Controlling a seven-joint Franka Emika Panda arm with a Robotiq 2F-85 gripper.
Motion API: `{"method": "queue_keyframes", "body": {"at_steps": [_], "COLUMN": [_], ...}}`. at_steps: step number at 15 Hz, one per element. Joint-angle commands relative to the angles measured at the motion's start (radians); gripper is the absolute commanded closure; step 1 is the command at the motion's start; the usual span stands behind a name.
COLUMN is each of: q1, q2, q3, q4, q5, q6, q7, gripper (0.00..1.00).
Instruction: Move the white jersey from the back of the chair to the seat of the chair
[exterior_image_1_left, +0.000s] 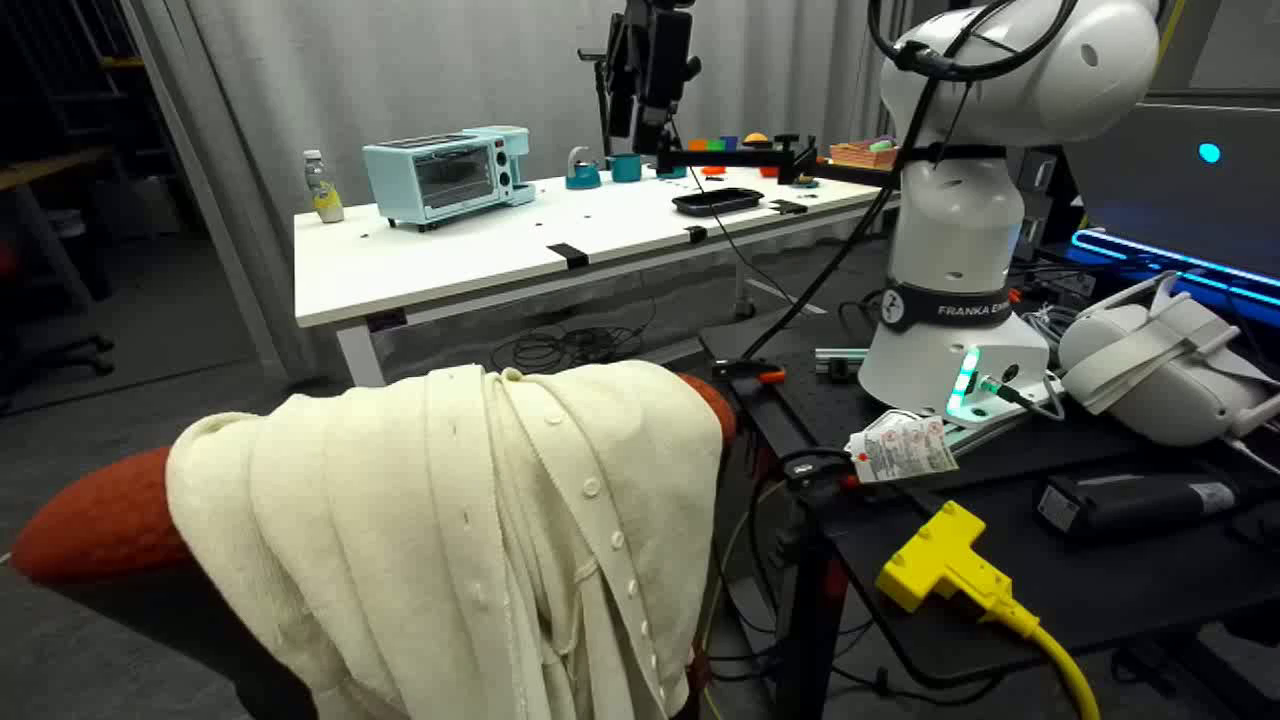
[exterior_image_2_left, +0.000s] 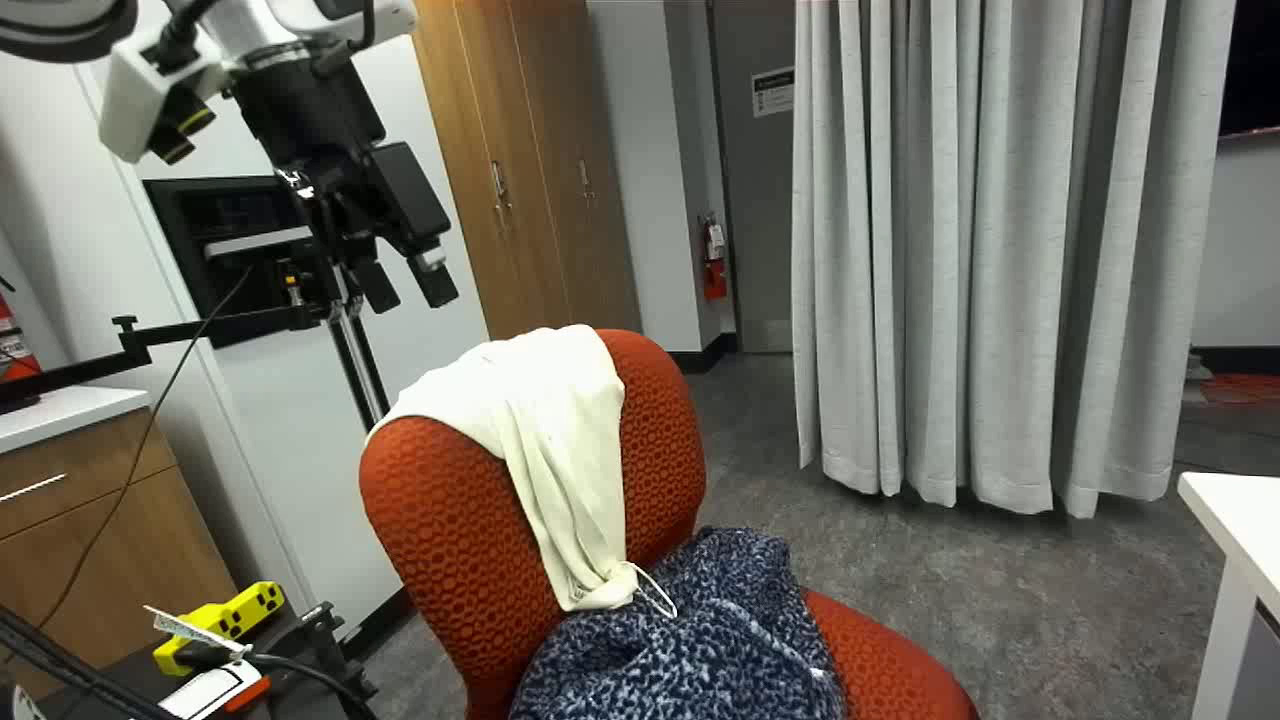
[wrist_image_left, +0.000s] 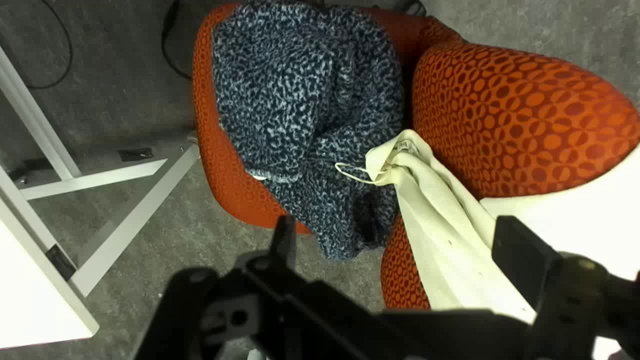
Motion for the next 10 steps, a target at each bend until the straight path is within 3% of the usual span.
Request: {"method": "queue_keyframes", "body": {"at_steps": [1,10], "q1": [0.002,0.002], "q2": [0.005,0.018], "q3": [-0.001,-0.001], "q4": [0.006,0.004], "q5": [-0.001,-0.001], "q6": [-0.005,-0.005], "q7": [0.001,0.001], "gripper": [0.0,0.0]}}
